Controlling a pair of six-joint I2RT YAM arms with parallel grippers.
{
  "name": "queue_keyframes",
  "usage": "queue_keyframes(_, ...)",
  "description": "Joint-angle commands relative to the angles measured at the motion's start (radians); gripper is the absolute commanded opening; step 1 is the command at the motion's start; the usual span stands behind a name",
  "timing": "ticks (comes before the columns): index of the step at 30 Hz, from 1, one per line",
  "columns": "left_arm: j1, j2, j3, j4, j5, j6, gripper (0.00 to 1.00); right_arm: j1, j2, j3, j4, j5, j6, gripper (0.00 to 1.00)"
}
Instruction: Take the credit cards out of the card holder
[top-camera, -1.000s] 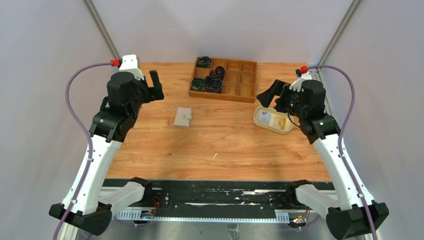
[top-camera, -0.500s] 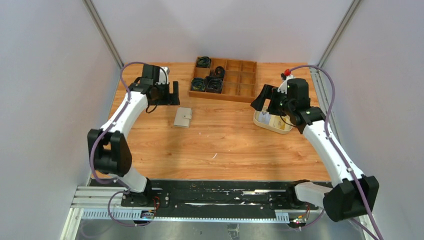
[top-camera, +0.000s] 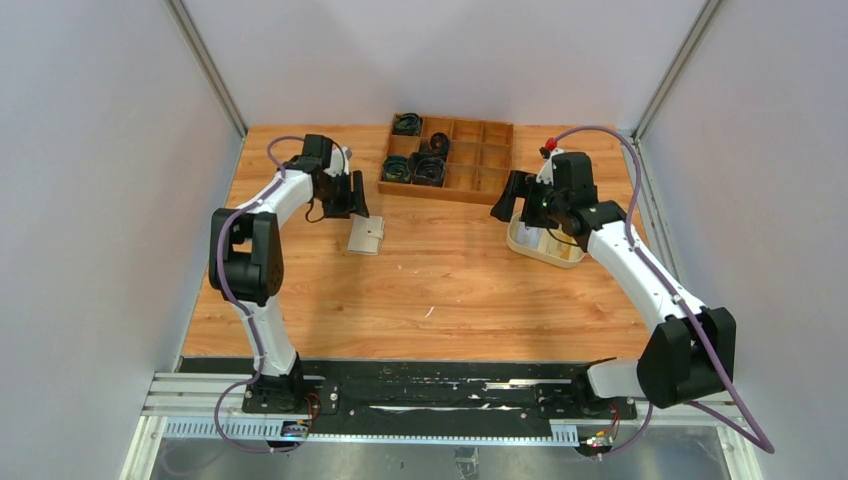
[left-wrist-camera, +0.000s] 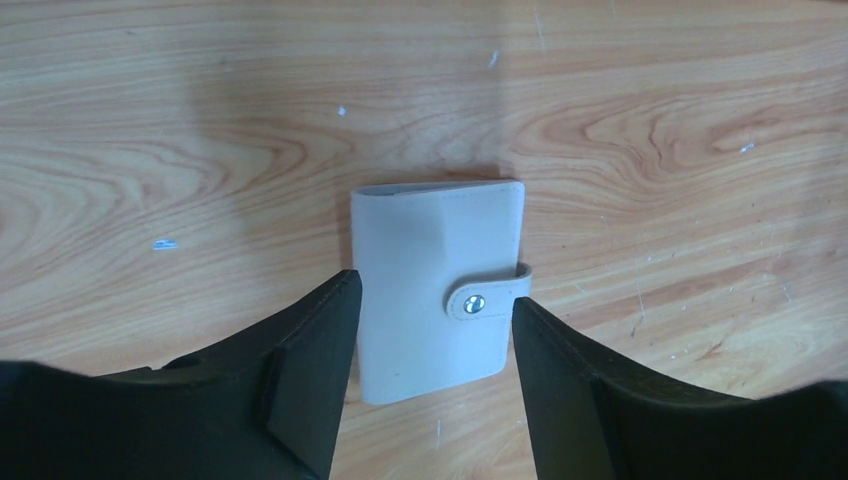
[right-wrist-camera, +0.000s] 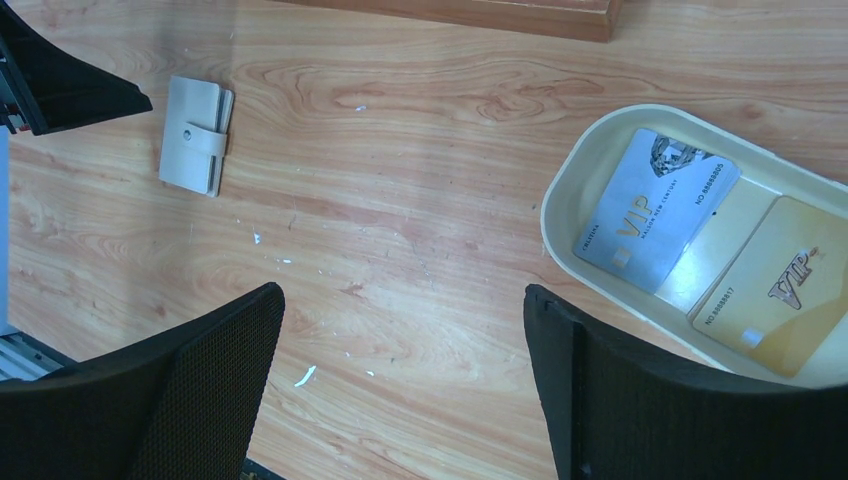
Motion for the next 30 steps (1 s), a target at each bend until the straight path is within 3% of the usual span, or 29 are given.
queue_keyframes(1,0.035,-0.025,-0.043,0.058,0.016,-0.035,0.64,0.014,-0.01,-0.003,0.041,0.006,-0.023,0.93)
queue_keyframes(17,0.044,-0.009,-0.279,0.293,0.116,-0.142,0.48,0.014,-0.057,-0.1,0.069,-0.015,-0.012,0.92)
queue_keyframes(20,0.044,-0.009,-0.322,0.327,0.146,-0.158,0.36,0.014,-0.058,-0.125,0.071,-0.019,-0.002,0.92)
queue_keyframes(21,0.043,-0.009,-0.334,0.342,0.162,-0.166,0.28,0.014,-0.058,-0.135,0.074,-0.021,0.001,0.92)
queue_keyframes(23,0.039,-0.007,-0.36,0.375,0.193,-0.192,0.01,0.017,-0.056,-0.154,0.084,-0.024,0.005,0.92)
queue_keyframes(30,-0.065,-0.028,-0.409,0.454,0.219,-0.232,0.0,0.111,-0.016,-0.132,0.088,0.047,-0.077,0.89)
